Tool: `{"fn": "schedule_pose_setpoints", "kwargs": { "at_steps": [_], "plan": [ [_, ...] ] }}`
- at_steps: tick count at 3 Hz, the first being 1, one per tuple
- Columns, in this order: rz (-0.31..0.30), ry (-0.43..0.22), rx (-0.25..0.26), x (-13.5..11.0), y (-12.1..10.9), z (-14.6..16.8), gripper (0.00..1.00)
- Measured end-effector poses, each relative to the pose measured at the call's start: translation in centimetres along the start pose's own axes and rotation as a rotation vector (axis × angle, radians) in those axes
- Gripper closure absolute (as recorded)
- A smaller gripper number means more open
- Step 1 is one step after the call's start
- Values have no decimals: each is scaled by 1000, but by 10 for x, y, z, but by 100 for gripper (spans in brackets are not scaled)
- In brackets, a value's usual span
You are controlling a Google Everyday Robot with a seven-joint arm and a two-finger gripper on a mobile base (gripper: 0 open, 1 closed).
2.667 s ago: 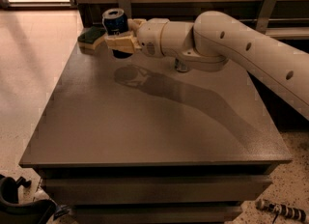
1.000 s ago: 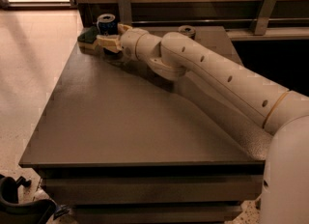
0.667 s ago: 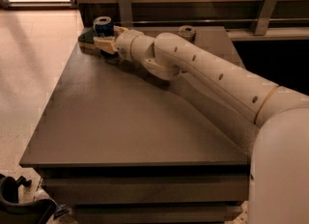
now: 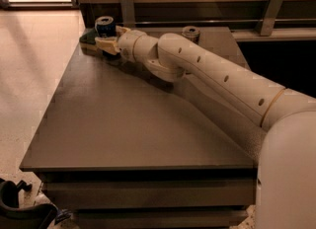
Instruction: Move pepsi can near sponge
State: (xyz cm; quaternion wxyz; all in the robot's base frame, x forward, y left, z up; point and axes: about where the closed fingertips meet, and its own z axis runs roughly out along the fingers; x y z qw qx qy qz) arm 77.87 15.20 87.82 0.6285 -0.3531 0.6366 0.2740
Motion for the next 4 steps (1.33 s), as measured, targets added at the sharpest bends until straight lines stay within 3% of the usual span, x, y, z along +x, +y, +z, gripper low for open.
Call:
{"fn": "schedule_pose_setpoints", "kwargs": {
  "at_steps": [2, 4],
  "plan": [
    [1, -2, -7, -1, 4, 3, 5],
    [1, -2, -9, -1, 6, 4, 0]
  ]
}}
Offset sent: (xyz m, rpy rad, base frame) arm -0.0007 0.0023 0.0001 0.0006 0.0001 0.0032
